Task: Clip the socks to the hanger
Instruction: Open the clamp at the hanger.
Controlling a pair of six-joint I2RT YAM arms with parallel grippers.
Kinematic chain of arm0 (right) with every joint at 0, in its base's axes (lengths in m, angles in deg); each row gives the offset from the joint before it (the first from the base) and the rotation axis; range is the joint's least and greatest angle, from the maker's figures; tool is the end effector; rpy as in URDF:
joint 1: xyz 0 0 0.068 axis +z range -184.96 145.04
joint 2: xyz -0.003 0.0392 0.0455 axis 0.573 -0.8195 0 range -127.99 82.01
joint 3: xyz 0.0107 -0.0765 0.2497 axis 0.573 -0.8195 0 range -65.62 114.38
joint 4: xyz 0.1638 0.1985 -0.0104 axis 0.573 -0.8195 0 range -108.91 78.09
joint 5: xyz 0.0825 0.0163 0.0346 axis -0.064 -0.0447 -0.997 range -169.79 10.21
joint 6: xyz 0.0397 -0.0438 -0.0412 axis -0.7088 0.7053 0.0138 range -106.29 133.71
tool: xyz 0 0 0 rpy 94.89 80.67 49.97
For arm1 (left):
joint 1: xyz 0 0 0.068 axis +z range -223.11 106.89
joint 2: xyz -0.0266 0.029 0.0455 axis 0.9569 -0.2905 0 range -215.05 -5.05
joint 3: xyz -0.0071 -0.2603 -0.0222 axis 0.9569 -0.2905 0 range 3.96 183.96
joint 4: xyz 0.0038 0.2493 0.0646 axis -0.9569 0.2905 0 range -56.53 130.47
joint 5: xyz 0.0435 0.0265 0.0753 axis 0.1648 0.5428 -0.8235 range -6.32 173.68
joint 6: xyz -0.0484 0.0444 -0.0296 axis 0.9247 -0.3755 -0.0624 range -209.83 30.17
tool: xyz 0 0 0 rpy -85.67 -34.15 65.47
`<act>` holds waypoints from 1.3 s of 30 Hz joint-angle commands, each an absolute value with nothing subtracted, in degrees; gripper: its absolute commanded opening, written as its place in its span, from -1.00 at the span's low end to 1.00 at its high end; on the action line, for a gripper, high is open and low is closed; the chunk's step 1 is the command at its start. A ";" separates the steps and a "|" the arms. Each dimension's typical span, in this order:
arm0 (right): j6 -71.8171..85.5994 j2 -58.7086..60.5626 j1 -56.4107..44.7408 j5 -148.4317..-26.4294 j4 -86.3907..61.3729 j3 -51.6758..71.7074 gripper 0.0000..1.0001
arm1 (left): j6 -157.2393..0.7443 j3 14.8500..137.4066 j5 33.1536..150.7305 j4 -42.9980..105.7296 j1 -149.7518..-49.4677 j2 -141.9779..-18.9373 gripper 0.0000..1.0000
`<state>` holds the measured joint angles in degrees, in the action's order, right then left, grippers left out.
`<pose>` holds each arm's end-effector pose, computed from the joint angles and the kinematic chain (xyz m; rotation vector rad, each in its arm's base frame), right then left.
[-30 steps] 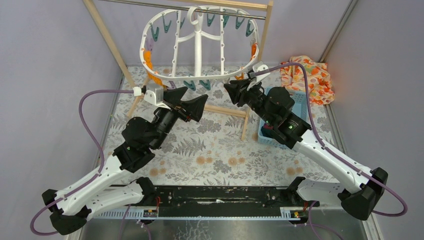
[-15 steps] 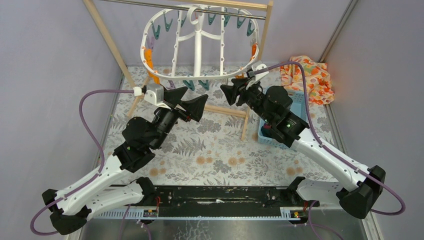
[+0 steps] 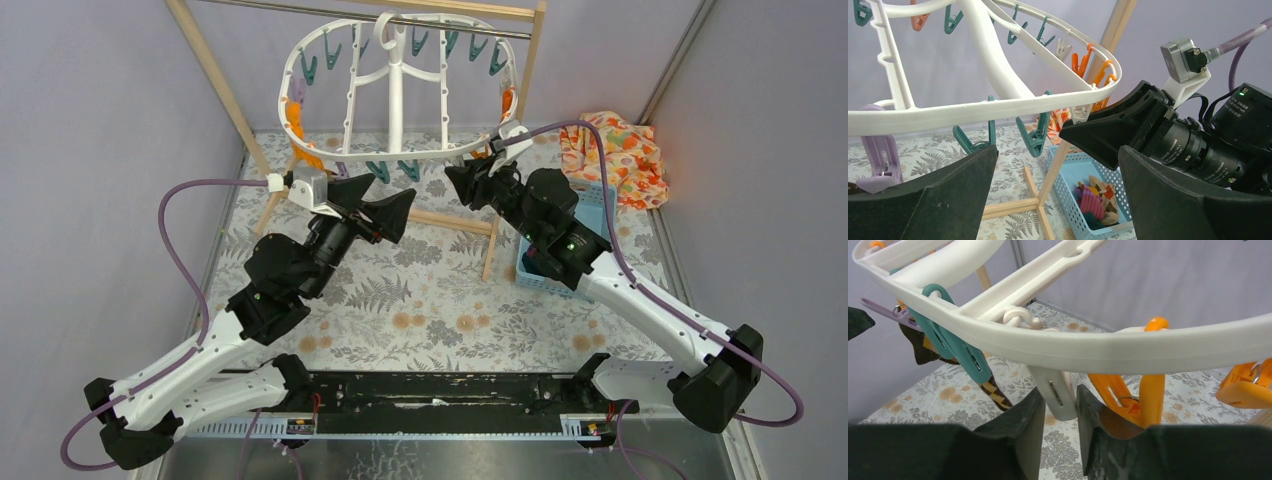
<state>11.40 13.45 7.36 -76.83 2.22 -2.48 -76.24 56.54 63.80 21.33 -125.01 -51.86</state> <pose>0.2278 0.2032 0.4054 -0.4539 1.3735 0.6050 0.1422 -0.1488 0.4212 0.1288 1.3090 -0.7620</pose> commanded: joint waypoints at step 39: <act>10.05 18.35 4.79 -98.19 -5.02 1.11 -1.00 | -72.75 61.61 74.93 21.80 -124.84 -52.24 0.97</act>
